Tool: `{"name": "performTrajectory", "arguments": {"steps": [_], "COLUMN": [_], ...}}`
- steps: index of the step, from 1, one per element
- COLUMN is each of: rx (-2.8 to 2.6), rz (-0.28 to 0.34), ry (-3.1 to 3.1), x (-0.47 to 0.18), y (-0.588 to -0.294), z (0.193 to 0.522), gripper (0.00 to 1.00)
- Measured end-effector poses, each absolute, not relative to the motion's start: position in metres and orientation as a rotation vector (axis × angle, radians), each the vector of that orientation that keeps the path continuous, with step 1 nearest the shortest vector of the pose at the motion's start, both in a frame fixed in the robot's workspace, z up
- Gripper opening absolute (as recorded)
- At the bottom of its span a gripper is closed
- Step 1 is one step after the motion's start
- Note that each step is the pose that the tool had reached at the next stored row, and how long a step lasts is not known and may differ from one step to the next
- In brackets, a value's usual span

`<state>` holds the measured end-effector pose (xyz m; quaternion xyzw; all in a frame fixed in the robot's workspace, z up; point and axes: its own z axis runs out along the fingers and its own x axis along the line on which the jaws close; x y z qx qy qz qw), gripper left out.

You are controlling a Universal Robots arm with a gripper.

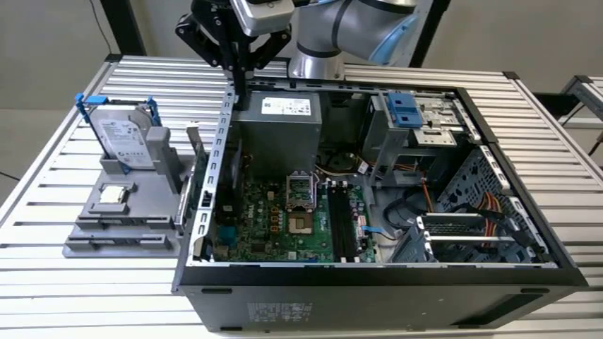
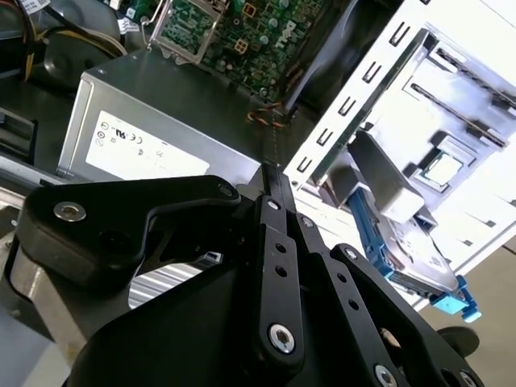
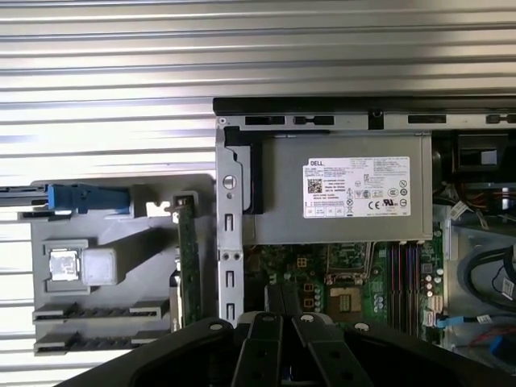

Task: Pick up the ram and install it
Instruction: 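Reach for the ram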

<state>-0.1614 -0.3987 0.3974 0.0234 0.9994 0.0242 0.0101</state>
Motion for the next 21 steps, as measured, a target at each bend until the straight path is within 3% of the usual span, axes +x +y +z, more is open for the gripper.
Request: {"name": "performTrajectory", "arguments": {"steps": [21], "rx": [0.061], "rz": [0.076], "ry": [3.120], "x": [-0.175], "y": [-0.399], "z": [0.400], "gripper": [0.00]}}
